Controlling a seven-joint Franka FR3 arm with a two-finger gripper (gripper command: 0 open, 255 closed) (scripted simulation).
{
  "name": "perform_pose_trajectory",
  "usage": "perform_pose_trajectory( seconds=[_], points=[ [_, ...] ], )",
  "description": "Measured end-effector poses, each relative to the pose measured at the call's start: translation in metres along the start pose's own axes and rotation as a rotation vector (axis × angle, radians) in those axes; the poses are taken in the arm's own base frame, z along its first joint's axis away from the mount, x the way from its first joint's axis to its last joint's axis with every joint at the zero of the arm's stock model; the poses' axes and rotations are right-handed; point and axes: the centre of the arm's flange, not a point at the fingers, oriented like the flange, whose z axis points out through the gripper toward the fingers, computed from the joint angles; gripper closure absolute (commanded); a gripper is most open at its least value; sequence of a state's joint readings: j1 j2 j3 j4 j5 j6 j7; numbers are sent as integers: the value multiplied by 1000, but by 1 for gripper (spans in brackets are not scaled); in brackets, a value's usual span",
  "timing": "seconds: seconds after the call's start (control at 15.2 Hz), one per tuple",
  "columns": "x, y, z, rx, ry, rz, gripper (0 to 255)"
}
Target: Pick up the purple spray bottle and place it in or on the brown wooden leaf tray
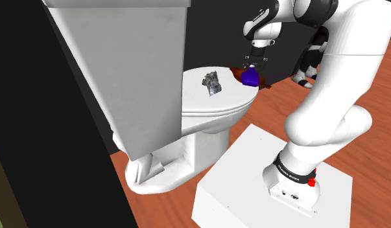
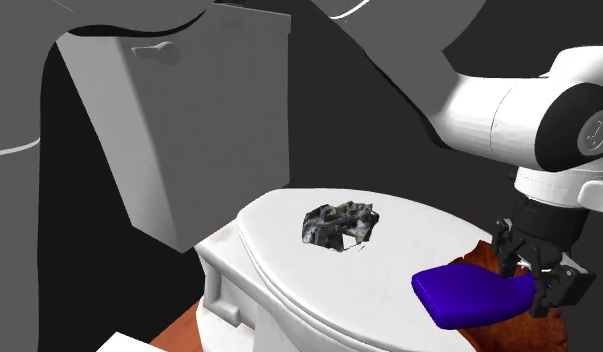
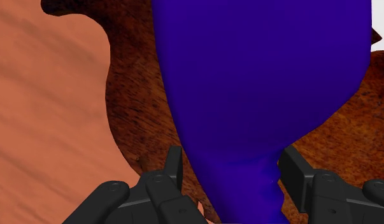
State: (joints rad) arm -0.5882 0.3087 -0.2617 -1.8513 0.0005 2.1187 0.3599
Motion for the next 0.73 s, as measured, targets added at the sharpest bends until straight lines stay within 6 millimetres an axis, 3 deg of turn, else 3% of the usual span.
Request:
perform_pose_trajectory(
  seconds=[0.26, 0.33, 0.73],
  points=[
    [0, 0, 1, 0, 0, 0, 255],
    [0, 0, 1, 0, 0, 0, 0],
    [0, 0, 1, 0, 0, 0, 0]
  ],
)
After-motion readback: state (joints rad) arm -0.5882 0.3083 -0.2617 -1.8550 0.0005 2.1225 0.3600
